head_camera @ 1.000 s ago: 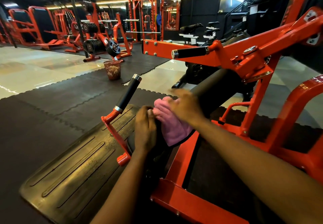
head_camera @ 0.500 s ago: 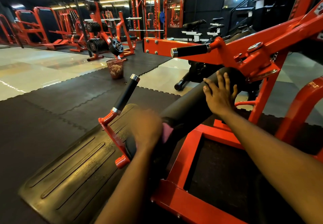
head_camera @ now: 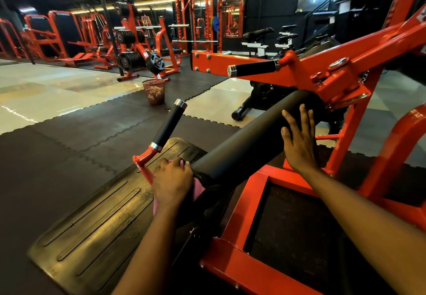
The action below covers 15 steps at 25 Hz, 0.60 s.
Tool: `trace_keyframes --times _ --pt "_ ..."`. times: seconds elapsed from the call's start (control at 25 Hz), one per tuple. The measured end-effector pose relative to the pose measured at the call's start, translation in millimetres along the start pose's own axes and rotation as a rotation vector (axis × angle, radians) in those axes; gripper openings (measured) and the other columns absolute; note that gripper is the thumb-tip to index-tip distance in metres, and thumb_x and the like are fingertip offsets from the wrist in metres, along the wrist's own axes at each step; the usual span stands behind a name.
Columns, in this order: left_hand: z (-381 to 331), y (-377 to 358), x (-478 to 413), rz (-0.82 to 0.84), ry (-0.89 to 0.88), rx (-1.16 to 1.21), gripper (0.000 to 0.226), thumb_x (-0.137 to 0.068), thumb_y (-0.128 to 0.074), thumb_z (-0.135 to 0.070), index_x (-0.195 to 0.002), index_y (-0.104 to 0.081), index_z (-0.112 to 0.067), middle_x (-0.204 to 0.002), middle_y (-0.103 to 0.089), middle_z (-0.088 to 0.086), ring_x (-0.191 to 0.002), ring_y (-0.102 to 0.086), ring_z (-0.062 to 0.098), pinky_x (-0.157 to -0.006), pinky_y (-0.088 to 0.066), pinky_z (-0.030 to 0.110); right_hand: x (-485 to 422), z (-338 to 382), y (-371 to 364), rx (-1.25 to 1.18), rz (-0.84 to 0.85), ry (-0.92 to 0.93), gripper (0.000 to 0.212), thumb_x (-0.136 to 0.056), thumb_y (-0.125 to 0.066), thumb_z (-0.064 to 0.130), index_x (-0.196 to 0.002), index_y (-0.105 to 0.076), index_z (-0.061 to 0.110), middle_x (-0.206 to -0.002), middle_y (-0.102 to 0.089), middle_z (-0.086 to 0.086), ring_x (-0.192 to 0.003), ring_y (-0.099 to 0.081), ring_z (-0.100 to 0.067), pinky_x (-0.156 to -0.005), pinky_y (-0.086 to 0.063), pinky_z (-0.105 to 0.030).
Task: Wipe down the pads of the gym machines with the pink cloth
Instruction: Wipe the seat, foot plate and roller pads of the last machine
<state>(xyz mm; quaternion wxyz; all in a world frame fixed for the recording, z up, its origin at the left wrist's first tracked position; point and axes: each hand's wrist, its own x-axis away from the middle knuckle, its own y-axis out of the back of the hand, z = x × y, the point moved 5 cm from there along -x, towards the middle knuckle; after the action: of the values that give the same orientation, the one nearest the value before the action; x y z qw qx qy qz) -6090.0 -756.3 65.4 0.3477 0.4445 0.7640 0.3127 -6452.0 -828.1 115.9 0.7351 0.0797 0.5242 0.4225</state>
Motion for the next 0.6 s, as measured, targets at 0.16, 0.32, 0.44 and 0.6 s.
trace_keyframes --times 0.16,0.32,0.44,0.6 --pt "-49.8 -6.5 -8.7 -0.029 -0.007 -0.03 0.036 -0.097 -0.036 -0.042 -0.11 -0.062 -0.02 -0.119 -0.057 0.015 -0.106 -0.056 0.032 -0.091 -0.05 0.048 -4.5 5.5 -5.2 -0.028 -0.001 -0.057 0.049 -0.103 -0.034 0.038 -0.152 -0.042 0.034 -0.17 -0.003 0.0 -0.156 0.006 -0.024 -0.124 -0.013 -0.053" --pt "-141.9 -18.9 -3.4 -0.106 -0.15 0.056 0.033 -0.097 -0.043 -0.044 -0.109 -0.064 -0.022 -0.113 -0.054 0.011 -0.103 -0.053 0.028 -0.091 -0.044 0.044 -4.5 4.8 -5.3 0.006 0.013 -0.054 0.047 -0.104 -0.038 0.034 -0.151 -0.041 0.035 -0.17 -0.003 0.001 -0.156 0.006 -0.024 -0.122 -0.016 -0.052" --pt "-133.5 -18.1 7.4 -0.177 -0.262 0.093 0.028 -0.094 -0.046 -0.044 -0.107 -0.063 -0.025 -0.115 -0.054 0.005 -0.103 -0.052 0.024 -0.087 -0.046 0.04 -4.9 5.8 -0.9 0.033 0.029 -0.067 0.046 -0.105 -0.041 0.032 -0.151 -0.04 0.036 -0.17 -0.002 0.002 -0.156 0.006 -0.023 -0.12 -0.018 -0.05" --pt "-46.2 -13.1 25.8 -0.214 -0.238 0.092 0.034 -0.096 -0.046 -0.045 -0.124 -0.056 -0.03 -0.132 -0.046 0.002 -0.116 -0.047 0.019 -0.095 -0.047 0.04 -4.2 7.9 2.3 0.051 0.002 -0.045 0.045 -0.105 -0.044 0.032 -0.15 -0.042 0.036 -0.17 -0.006 0.001 -0.156 0.002 -0.025 -0.119 -0.022 -0.051"
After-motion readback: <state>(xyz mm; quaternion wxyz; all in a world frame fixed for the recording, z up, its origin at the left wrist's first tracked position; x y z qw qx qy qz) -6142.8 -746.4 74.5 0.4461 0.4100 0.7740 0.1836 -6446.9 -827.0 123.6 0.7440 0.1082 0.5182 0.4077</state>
